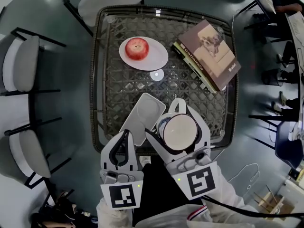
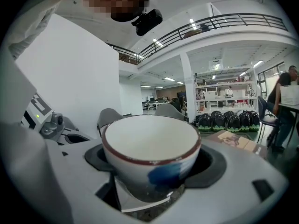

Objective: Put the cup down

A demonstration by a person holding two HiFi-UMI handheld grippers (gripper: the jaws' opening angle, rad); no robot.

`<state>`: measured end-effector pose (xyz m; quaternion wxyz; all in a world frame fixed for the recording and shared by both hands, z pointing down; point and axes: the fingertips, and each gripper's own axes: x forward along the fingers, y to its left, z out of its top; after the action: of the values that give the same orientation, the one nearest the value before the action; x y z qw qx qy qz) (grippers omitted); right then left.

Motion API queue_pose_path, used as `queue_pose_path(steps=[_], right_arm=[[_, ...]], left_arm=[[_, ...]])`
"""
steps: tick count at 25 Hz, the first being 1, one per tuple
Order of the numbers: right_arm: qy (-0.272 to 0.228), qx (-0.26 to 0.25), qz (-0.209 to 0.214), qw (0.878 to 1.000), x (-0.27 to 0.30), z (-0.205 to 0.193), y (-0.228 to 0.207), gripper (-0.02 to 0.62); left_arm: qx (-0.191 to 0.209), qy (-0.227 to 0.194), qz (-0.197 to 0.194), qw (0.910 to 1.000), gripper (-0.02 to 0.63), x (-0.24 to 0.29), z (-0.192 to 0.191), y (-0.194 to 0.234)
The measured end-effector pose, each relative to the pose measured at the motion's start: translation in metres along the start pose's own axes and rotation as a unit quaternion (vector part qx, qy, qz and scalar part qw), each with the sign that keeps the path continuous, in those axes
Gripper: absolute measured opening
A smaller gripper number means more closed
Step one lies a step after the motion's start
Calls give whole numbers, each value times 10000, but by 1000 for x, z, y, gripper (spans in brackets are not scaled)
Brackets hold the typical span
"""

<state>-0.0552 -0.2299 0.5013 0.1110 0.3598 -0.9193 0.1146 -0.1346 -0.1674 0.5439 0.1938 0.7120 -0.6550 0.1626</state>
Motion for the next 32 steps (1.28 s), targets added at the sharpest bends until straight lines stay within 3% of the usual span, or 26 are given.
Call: queue_pose_path(steps=[32], right_arm=[[306, -117, 140, 9994, 53, -71, 8, 417]], left_arm=[[-410, 309, 437, 9977, 11, 30, -56, 28]])
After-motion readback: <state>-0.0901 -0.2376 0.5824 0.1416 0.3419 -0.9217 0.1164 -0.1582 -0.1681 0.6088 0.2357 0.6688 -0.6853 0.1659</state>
